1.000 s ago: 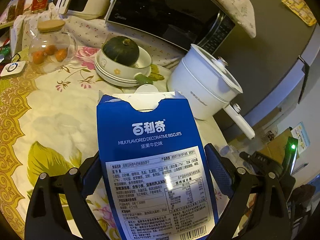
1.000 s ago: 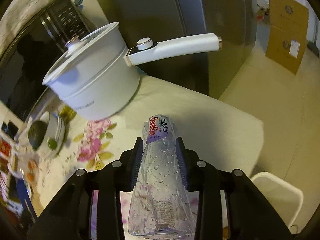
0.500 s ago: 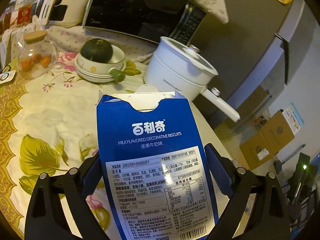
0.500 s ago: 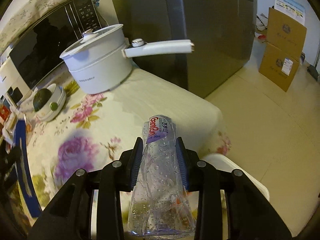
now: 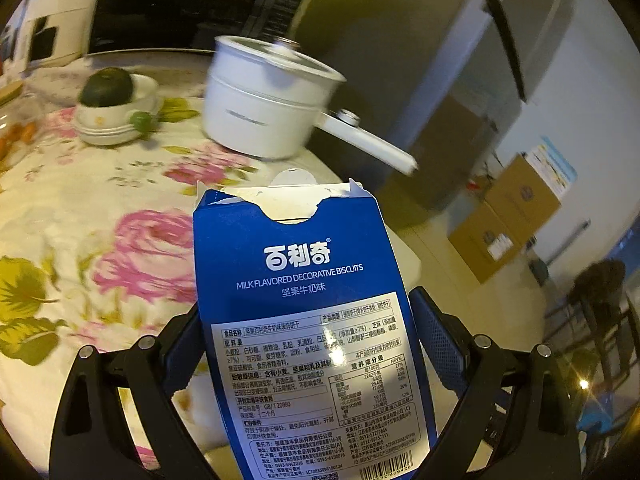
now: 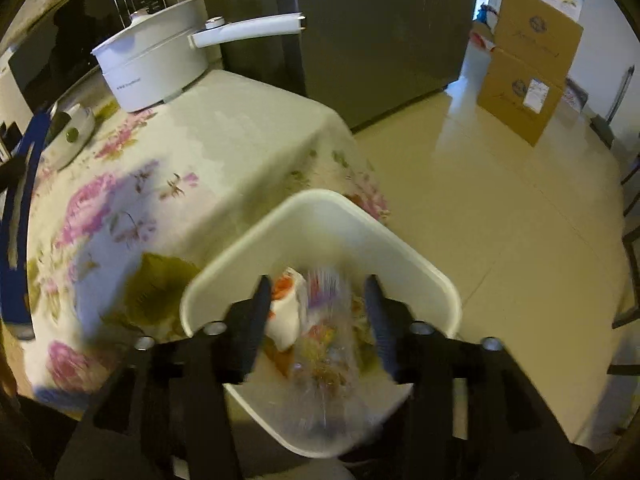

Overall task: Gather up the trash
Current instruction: 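Carry the water bottle in the right gripper and release it into the bin, then carry the biscuit box in the left gripper and release it into the bin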

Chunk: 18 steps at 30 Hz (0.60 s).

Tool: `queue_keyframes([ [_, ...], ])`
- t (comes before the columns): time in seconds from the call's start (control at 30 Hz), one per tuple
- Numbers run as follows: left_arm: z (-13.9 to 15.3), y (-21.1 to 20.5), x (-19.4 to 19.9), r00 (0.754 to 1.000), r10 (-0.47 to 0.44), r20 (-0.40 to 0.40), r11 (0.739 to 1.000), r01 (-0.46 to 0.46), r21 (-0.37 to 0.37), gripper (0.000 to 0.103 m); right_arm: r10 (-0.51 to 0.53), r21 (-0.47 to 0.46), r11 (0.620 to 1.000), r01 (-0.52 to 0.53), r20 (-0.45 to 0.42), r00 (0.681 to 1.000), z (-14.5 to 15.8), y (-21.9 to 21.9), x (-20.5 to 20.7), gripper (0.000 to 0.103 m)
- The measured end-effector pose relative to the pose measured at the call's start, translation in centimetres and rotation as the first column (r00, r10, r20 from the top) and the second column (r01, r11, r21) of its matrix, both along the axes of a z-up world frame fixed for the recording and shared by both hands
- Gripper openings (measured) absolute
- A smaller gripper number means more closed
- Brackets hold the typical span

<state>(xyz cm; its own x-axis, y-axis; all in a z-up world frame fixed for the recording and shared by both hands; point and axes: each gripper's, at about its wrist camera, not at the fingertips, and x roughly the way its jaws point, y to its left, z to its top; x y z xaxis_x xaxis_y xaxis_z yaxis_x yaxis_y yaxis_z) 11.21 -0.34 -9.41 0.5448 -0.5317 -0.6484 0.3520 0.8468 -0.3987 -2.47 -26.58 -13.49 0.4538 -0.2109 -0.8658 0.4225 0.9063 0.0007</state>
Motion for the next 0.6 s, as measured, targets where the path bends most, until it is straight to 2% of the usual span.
queue_keyframes([
  [0.1,-0.3,-2.5,-1.2,0.999,-0.051,0.003,0.999,0.05,0.012,0.091,-0.016,-0.052,0.998,0.016,0.018,1.0,0.2,-0.6,-1.6,0.069],
  [0.3,-1.0,-7.3,-3.0,0.989,-0.149,0.006,0.987,0.148,0.055,0.091,-0.1,-0.125,0.987,0.106,0.053,0.994,0.2,-2.7,-4.1,0.082],
  [0.43,-1.6,-10.2,-3.9,0.978,-0.207,-0.003,0.975,0.206,0.077,0.091,-0.168,-0.117,0.978,0.173,0.051,0.984,-0.5,-4.6,-5.3,0.083],
  [0.6,-2.0,-14.0,-4.6,0.961,-0.278,-0.008,0.955,0.277,0.106,0.092,-0.237,-0.077,0.967,0.244,0.089,0.967,-0.5,-6.5,-6.1,0.085],
])
